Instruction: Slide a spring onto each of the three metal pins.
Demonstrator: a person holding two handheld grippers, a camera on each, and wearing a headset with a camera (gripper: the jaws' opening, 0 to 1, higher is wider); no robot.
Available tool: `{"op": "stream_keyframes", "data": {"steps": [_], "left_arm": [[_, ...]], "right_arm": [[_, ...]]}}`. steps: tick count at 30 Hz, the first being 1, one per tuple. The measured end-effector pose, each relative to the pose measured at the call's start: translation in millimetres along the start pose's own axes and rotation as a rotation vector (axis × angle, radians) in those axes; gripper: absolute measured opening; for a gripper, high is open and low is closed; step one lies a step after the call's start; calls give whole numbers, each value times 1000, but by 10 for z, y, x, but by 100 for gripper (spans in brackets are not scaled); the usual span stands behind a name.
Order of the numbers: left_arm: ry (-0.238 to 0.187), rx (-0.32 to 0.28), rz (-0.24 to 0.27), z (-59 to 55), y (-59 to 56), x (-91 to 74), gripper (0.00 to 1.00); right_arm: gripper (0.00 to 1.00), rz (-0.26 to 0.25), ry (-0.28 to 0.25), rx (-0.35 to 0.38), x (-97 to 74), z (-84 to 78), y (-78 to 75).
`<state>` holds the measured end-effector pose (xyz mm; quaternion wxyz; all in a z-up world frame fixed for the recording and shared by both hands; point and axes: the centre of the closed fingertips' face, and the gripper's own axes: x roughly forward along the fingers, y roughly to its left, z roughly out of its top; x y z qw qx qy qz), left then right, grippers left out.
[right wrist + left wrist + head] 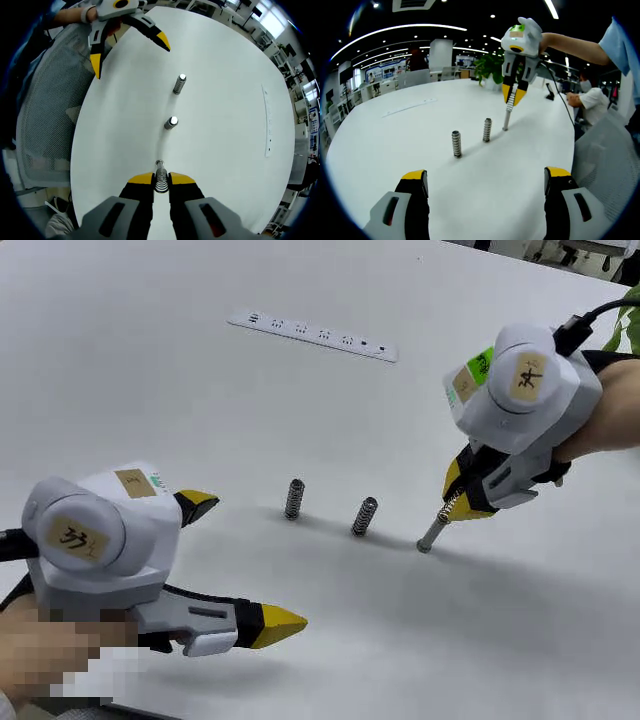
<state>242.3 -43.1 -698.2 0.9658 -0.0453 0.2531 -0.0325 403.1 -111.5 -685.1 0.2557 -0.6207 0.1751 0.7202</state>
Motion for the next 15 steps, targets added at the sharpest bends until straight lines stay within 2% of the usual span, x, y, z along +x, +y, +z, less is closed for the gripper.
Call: {"op": "stream_keyframes", "data": {"steps": [10,15], "left_arm": [[4,-5,-1,-12,-2,-4,98],[7,-6,-3,-23,-2,-4,97]], "right_arm": [[12,2,17,-9,33,-9,8],[12,6,25,-10,109,-27,-2]]}}
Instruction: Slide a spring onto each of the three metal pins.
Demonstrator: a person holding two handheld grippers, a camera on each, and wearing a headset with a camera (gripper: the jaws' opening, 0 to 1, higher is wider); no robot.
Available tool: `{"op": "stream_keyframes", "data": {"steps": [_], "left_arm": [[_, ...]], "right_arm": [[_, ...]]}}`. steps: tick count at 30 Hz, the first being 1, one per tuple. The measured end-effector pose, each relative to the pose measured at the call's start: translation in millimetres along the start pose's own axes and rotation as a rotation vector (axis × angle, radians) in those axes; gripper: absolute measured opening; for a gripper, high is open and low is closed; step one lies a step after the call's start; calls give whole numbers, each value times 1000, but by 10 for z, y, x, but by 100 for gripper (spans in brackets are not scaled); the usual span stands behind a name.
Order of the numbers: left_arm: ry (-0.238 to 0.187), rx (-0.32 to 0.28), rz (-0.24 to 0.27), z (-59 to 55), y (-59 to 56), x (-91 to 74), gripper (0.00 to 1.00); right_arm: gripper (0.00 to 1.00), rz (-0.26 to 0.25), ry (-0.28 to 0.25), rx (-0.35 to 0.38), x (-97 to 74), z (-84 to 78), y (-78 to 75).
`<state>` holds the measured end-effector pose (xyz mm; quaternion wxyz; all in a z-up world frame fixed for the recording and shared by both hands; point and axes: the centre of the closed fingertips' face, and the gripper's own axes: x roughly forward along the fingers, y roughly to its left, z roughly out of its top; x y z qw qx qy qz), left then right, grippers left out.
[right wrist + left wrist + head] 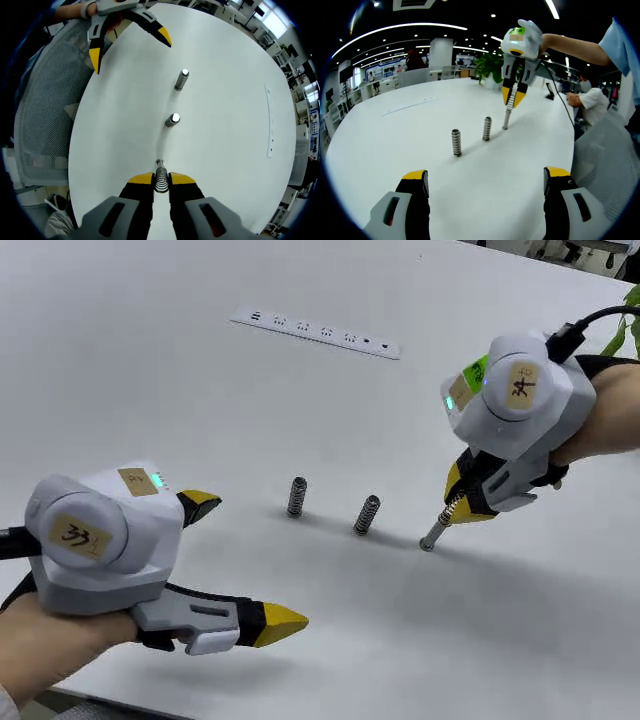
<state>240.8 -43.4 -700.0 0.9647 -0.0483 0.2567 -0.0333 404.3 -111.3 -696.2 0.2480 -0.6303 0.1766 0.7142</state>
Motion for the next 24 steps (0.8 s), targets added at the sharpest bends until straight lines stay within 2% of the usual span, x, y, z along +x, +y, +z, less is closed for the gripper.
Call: {"op": "stream_keyframes", "data": {"steps": [24], "left_arm": [[16,-9,-10,-50,-10,22,96]], "right_arm": [[12,22,17,15,365,-64,14]]}}
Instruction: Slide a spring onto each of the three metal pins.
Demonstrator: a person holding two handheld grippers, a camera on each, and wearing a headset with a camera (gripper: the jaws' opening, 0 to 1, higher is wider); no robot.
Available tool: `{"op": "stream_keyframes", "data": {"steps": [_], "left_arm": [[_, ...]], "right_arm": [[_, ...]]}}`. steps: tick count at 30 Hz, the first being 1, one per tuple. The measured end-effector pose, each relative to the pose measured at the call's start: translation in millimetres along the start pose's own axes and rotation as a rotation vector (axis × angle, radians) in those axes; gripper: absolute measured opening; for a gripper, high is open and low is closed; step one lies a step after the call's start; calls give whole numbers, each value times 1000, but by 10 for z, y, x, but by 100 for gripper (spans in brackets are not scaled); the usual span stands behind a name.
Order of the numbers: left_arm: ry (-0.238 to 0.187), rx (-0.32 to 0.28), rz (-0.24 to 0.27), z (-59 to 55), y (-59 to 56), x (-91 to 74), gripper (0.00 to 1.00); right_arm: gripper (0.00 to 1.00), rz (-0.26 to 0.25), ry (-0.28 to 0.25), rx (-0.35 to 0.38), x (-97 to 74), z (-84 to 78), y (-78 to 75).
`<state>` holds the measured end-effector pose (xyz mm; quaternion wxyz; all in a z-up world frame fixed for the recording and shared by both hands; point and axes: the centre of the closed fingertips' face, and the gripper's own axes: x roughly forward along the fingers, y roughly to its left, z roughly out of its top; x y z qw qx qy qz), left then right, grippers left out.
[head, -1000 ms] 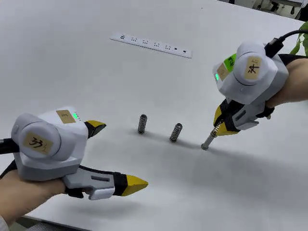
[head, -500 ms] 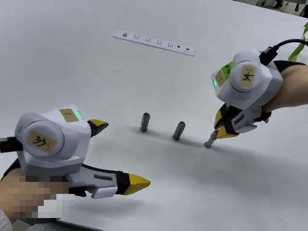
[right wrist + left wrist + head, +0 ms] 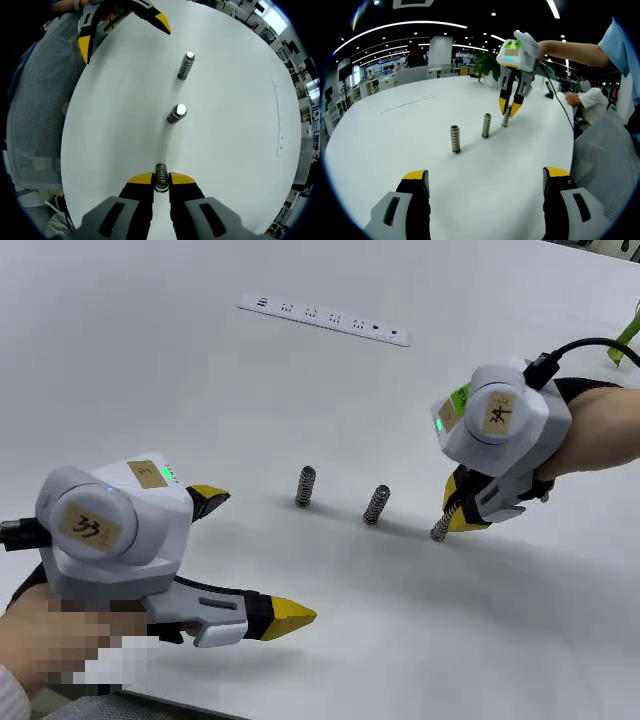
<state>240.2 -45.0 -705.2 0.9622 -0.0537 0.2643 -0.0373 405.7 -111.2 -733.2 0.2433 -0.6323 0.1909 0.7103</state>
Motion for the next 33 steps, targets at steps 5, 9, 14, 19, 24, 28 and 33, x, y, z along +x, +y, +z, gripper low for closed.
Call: {"op": "stream_keyframes", "data": {"steps": [5,9,14,19,24,28,33], "left_arm": [[5,-2,-4,-14,-2,9,96],[6,-3,-7,-18,-7,14,96],[10,-2,-10,-32,-7,20,96],[7,-3,-9,-24,-12,17,96],[9,-4,-9,-32,-5,16,96],[10,-1,-7,-35,3,11,96],[7,3,-4,-24,-1,6,96]], "right_arm": [[12,0,5,-2,61,2,6],[13,-2,0,6,78,0,19],[13,0,0,12,99,-8,23],[13,2,-4,9,103,9,23],[17,4,-9,9,105,9,13],[33,-11,-42,18,79,28,-3],[56,-46,-86,52,28,59,9]]}}
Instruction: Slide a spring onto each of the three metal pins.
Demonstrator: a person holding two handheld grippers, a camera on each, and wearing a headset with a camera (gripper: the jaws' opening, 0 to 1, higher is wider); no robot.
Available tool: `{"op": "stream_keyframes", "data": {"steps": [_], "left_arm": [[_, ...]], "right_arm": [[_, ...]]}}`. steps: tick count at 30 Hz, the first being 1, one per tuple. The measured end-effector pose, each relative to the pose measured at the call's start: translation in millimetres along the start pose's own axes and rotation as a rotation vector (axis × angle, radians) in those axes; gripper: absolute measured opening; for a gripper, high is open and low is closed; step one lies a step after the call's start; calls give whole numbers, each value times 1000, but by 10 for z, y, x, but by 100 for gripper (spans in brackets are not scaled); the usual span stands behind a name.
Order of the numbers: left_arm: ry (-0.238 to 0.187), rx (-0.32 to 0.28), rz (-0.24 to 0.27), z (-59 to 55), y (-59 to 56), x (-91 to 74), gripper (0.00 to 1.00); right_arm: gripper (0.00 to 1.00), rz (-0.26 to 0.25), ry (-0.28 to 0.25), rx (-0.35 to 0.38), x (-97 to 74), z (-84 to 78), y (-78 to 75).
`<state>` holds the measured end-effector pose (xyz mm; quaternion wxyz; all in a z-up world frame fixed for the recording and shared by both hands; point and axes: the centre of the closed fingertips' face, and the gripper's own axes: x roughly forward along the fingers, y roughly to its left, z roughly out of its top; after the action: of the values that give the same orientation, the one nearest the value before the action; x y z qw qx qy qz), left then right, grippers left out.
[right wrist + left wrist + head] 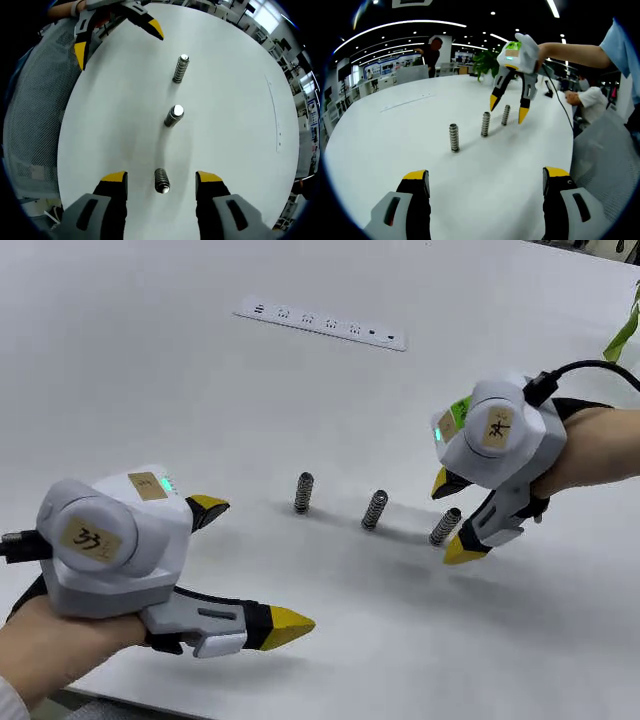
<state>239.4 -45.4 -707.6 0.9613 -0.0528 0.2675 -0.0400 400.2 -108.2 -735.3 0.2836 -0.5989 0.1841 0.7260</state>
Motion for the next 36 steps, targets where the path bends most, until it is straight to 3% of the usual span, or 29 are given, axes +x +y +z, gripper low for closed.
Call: {"op": "stream_keyframes", "data": {"steps": [3,7,11,19,22,27,32,36], "left_arm": [[2,1,3,-6,3,-4,96],[8,6,3,-23,4,-4,96],[23,17,6,-59,5,-1,95],[38,35,2,-88,-11,8,95],[39,38,3,-83,-21,9,95],[38,36,-4,-85,-38,14,94],[34,30,-10,-74,-71,15,94],[35,28,0,-93,-38,12,94]], "right_arm": [[64,-8,-26,32,-30,-16,49],[74,-41,-106,121,-70,18,92],[82,-67,-141,156,-127,21,141],[94,-185,-237,305,-213,-52,169],[96,-212,-284,367,-246,-73,226],[99,-275,-316,432,-284,-178,295],[99,-326,-407,523,-496,-132,379],[99,-360,-428,552,-595,-159,452]]}}
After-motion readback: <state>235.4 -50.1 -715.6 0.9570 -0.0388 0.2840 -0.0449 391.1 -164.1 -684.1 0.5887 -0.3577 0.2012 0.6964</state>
